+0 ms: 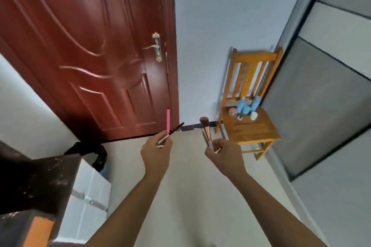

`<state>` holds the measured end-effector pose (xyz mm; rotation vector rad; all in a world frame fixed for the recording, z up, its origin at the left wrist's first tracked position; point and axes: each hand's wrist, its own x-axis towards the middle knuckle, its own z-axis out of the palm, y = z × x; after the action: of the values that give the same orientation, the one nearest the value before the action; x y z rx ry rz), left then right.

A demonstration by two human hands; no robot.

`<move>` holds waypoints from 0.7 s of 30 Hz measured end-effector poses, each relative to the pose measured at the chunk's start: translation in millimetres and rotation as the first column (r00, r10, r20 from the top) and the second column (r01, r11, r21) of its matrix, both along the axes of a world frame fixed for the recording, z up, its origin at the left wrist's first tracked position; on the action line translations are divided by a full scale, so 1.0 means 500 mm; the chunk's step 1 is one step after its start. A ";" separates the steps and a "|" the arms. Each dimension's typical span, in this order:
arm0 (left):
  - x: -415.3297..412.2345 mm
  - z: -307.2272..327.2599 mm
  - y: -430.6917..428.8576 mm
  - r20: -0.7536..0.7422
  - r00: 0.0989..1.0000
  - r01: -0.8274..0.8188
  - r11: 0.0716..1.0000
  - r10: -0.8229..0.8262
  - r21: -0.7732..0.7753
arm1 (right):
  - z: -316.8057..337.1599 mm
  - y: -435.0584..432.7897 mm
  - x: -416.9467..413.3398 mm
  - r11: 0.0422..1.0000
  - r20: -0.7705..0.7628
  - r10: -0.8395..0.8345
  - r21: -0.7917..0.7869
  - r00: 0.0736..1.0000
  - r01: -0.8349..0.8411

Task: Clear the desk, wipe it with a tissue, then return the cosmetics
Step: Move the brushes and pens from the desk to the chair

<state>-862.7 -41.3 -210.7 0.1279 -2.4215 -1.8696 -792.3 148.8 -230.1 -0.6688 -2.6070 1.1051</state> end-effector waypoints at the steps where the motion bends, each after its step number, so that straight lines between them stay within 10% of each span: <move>1: -0.008 0.002 0.059 0.000 1.000 0.021 1.000 -0.021 0.017 | 0.005 0.054 0.000 1.000 -0.001 -0.025 -0.005 1.000 0.025; 21: -0.376 -0.076 0.855 0.089 0.931 0.359 0.932 -0.354 -0.055 | -0.043 0.771 -0.242 0.922 0.144 -0.377 -0.036 0.915 0.386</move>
<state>-1050.9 386.1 -248.7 -0.2698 -2.7107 -1.9386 -913.3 534.2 -251.7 -1.2452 -2.4017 1.0500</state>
